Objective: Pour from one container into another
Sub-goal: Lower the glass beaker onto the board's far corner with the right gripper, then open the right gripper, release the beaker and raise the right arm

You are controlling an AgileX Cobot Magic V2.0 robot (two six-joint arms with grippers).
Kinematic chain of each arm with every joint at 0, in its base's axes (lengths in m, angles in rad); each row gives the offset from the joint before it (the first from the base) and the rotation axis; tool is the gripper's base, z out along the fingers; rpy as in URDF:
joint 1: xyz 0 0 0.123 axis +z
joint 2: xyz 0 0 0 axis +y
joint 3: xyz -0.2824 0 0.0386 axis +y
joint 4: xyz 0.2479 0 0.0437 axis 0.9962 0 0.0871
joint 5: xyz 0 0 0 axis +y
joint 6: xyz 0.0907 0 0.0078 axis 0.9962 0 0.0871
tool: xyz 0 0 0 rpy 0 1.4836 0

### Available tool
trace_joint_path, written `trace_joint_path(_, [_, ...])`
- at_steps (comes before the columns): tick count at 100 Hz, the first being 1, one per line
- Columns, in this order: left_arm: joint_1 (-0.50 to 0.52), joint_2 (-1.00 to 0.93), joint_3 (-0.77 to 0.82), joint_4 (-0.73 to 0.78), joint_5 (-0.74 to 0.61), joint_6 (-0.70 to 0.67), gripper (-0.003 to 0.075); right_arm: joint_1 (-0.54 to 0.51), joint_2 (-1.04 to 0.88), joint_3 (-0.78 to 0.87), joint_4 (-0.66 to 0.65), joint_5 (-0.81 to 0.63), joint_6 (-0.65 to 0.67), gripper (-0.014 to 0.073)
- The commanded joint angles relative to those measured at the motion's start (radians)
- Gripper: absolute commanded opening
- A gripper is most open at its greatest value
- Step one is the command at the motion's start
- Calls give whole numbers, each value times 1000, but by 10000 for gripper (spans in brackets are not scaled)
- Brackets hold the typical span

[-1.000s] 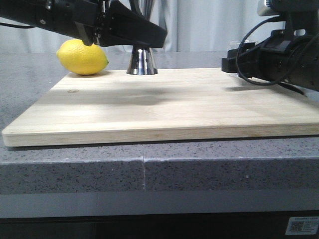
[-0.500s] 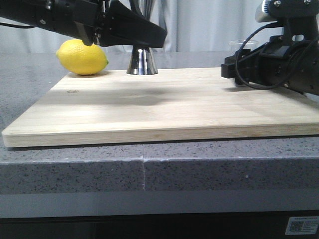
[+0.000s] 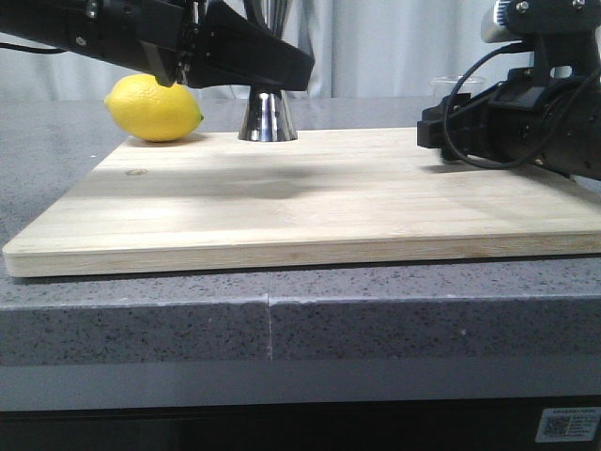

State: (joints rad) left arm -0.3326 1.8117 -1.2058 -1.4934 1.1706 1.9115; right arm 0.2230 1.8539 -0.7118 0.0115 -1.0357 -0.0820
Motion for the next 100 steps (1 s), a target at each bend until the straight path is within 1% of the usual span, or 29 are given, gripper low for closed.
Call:
trace_joint_path(1, [-7,-57,-28,-76,98,-8,-2,-3,-44,-5,-2,-70,-4,450])
trace_joint_path(35, [-7,-57,-28,-76,98,-8,-2,-3,-117,102,-2,-99,-4,450])
trace_joint_path(65, [-7,-57,-28,-76,98,-8,-2,-1,-200,143,-4,-109,-4,450])
trace_joint_path(76, [-7,-57,-28,-76,98,-8,-2,6,-242,143,-4,-80,-4,450])
trace_joint_path(92, [-7,-57,-28,-76,98,-8,-2,36,-315,143,-11,4,-4,450])
trace_joint_path(100, [-7,-57,-28,-76,98,-8,-2,50,-347,143,-11,15,-4,450])
